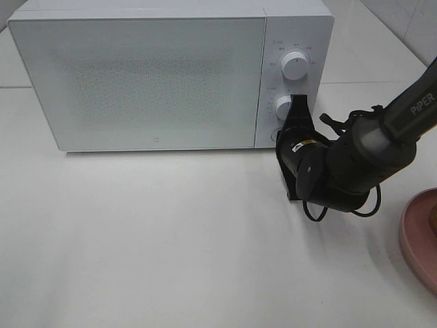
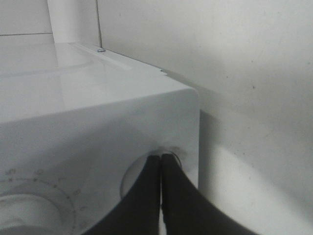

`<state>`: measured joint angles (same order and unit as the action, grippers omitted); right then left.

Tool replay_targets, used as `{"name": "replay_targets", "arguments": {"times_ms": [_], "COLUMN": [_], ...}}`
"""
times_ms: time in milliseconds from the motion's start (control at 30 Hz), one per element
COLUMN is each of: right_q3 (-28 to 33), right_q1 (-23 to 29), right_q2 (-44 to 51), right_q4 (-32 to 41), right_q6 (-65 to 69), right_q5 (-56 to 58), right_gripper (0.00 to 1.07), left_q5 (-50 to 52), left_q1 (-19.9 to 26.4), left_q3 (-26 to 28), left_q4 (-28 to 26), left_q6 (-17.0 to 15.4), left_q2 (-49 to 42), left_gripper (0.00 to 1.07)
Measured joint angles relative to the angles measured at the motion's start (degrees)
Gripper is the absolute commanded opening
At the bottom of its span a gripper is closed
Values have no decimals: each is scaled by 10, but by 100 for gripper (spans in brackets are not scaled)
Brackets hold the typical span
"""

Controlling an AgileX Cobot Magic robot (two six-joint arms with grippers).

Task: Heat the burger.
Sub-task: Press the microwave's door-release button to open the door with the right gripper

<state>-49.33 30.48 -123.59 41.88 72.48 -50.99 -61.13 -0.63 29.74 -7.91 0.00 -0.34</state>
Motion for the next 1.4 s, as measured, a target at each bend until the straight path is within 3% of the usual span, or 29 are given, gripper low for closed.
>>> {"name": "replay_targets", "arguments": {"times_ms": [867,1400], "right_q3": [-14,-41], "right_q1": [-2,7], "right_q2": [-10,-9], "right_q4": [4,43], "right_q6": [8,-21], "right_q5": [-9,14], "right_gripper": [0,0], "left_q5": [0,0], "left_q1": [0,0], "left_q3": [0,0], "left_q4": [0,0], "left_q6": [0,0], "left_q2": [0,0], "left_gripper": [100,100]}}
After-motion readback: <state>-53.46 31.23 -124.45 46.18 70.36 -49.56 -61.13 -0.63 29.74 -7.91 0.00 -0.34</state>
